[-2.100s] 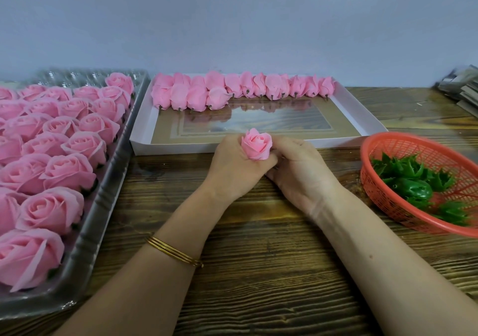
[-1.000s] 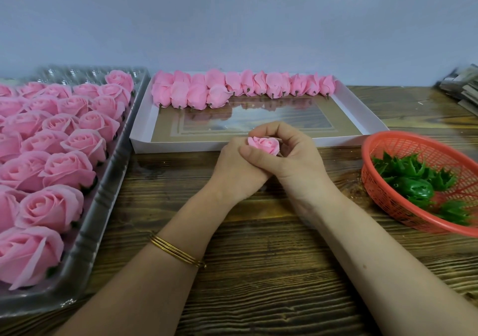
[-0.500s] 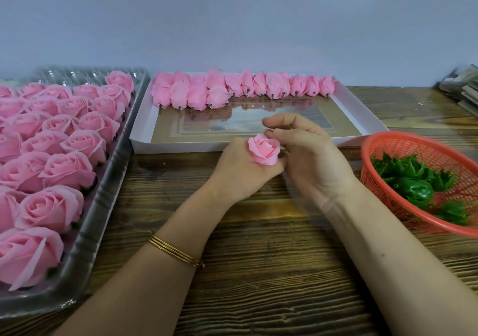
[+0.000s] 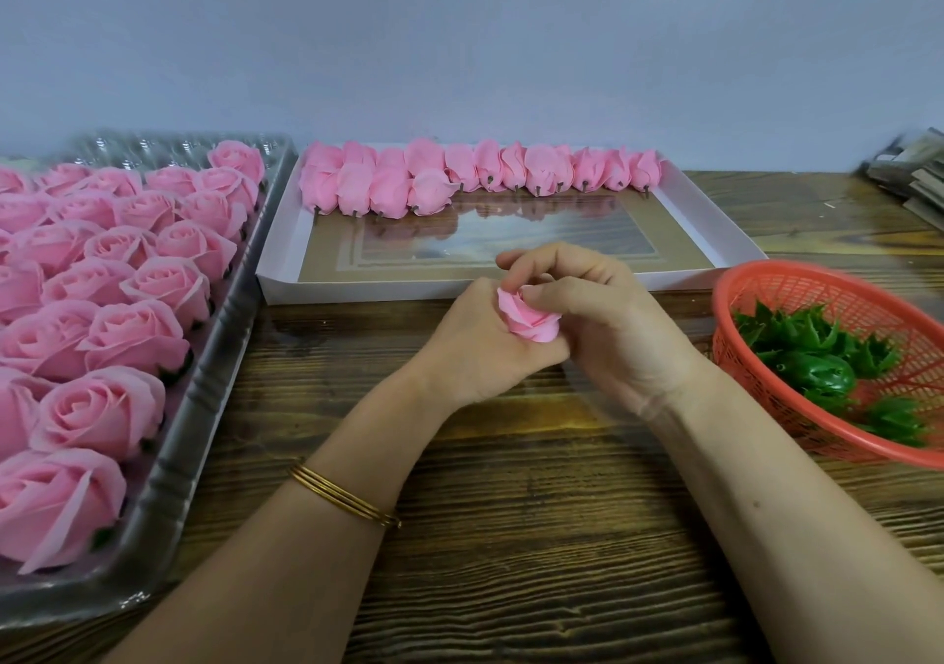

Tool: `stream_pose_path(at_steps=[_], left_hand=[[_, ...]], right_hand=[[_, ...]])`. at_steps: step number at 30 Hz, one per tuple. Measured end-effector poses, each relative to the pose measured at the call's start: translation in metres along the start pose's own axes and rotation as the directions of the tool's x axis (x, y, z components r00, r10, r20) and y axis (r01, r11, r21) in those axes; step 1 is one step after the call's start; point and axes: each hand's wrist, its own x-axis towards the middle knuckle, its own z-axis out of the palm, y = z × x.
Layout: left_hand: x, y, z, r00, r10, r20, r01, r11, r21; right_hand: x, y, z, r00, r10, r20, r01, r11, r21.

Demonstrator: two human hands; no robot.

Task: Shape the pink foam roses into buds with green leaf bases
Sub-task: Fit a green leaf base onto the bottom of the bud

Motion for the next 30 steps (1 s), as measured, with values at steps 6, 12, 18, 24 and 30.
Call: stream_pose_path(at_steps=[6, 12, 18, 24, 30], left_hand=[[-0.0005, 0.0015, -0.0009, 1.000, 0.021, 0.017, -0.021, 0.999, -0.036], [-0.0004, 0.0031, -0.0009, 1.000, -0.007, -0.005, 0.007, 0.997, -0.071], [0.0001, 0.0051, -0.0009, 0.999, -0.023, -0.026, 0.022, 0.997, -0.069], [-0.0007, 0.0050, -0.0019, 0.999, -0.023, -0.031, 0.021, 0.998, -0.065], [0.0005, 0.0043, -0.0030, 0.995, -0.060, -0.086, 0.052, 0.995, -0.087]], right_hand=[[-0.0001, 0.0013, 0.0024, 0.999, 0.027, 0.018, -0.027, 1.000, -0.003], [0.0014, 0.0033, 0.0023, 0.999, 0.050, -0.008, -0.050, 0.998, 0.038], [0.0024, -0.0001, -0.0023, 0.997, 0.068, -0.037, -0.059, 0.978, 0.199], [0.0018, -0.0018, -0.0038, 0.999, 0.026, 0.018, -0.030, 0.976, 0.217], [0.0043, 0.0015, -0.0063, 0.997, 0.068, -0.021, -0.059, 0.960, 0.275]])
